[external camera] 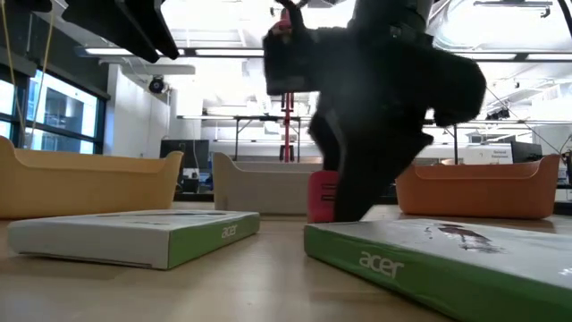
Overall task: Pick and place items into bin
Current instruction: Put the pink charger adapter into the gray bin
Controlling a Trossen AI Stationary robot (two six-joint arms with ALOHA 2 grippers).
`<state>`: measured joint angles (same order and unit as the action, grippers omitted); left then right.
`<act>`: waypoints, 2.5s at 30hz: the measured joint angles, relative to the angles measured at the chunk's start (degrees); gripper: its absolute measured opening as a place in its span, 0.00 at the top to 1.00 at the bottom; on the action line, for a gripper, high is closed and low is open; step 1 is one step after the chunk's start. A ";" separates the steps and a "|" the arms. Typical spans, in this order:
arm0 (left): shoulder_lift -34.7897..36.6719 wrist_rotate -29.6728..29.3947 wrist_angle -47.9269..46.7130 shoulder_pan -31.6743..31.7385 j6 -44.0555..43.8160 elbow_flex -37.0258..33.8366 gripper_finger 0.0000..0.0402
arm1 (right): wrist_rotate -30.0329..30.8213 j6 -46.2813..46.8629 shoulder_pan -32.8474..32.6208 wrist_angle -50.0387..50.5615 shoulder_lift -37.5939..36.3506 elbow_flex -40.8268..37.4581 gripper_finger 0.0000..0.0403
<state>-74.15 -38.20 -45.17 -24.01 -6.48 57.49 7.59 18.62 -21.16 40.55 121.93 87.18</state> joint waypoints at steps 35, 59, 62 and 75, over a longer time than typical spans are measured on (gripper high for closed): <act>0.00 0.00 0.02 0.00 0.11 0.00 0.46 | 0.63 5.87 1.01 4.03 0.09 -0.04 0.45; 0.00 0.00 0.04 0.00 0.20 0.00 0.46 | -3.06 5.80 1.01 1.87 0.02 -0.04 0.32; 0.00 0.00 0.04 0.00 0.20 0.00 0.46 | -2.42 6.16 1.01 1.91 0.02 -0.04 0.33; 0.00 0.00 0.04 0.00 0.17 0.00 0.46 | -2.10 6.90 1.01 2.06 0.02 -0.02 0.45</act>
<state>-74.15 -38.19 -45.12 -24.01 -6.31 57.49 5.48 25.52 -20.14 42.61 121.95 87.15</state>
